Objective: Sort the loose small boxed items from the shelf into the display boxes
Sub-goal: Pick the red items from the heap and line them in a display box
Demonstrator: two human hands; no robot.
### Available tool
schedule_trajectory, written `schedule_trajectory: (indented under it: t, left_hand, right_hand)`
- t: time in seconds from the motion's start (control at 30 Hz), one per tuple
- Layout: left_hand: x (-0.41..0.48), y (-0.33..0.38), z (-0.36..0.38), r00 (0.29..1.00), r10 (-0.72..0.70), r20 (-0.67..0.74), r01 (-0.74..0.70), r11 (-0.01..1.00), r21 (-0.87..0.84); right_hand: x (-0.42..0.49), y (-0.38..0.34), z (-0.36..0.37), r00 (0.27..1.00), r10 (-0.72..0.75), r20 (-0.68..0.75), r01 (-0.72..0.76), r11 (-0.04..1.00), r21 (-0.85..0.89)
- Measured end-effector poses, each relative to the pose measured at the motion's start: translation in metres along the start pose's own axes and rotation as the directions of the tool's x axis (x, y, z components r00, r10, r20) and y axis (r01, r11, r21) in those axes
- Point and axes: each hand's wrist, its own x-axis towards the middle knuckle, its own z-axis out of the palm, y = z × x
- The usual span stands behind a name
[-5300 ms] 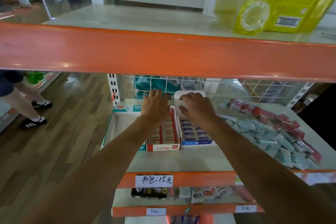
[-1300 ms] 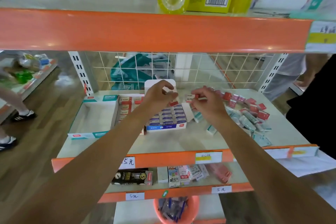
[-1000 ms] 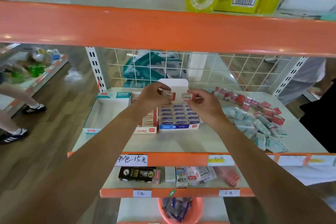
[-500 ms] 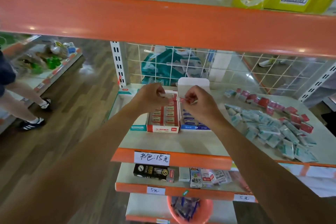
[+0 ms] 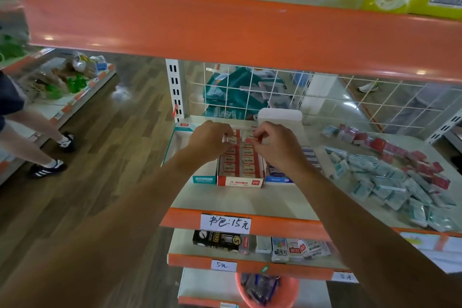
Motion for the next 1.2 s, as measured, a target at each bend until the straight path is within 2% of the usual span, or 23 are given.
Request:
schedule_trajectory:
  t: [0.13, 0.3, 0.43, 0.53, 0.7, 0.8, 1.2]
  left_hand:
    - [0.008, -0.003, 0.007, 0.997, 0.061, -0.045, -0.056, 0.992, 0.116]
    - [0.015, -0.004, 0.013, 0.996, 0.092, -0.017, -0.086, 0.971, 0.222]
    - [0.02, -0.006, 0.018, 0.996, 0.084, -0.018, -0.076, 0.957, 0.28]
    - [0.021, -0.004, 0.02, 0.997, 0.08, -0.018, -0.072, 0.957, 0.279]
    - [0.019, -0.002, 0.022, 0.998, 0.055, -0.021, -0.048, 0.967, 0.252]
    - [0.019, -0.003, 0.023, 0.998, 0.067, -0.018, -0.059, 0.96, 0.275]
    - [0.021, -0.009, 0.027, 0.991, 0.134, -0.019, -0.122, 0.944, 0.308]
  right_hand:
    - [0.004, 0.0, 0.002, 0.999, 0.002, -0.037, -0.003, 1.0, -0.028]
    - [0.006, 0.002, 0.003, 1.0, 0.021, -0.002, -0.021, 0.999, -0.024]
    - [0.007, 0.001, 0.003, 1.0, -0.004, 0.007, 0.005, 0.996, -0.092]
    - [0.012, 0.0, 0.003, 0.999, -0.04, 0.023, 0.044, 0.985, -0.165]
    - [0.023, -0.008, 0.003, 0.986, -0.01, 0.167, 0.062, 0.949, -0.31]
    - [0.028, -0.011, 0.005, 0.981, -0.02, 0.194, 0.094, 0.919, -0.383]
    - [0.04, -0.007, 0.018, 0.978, -0.006, 0.209, 0.098, 0.896, -0.434]
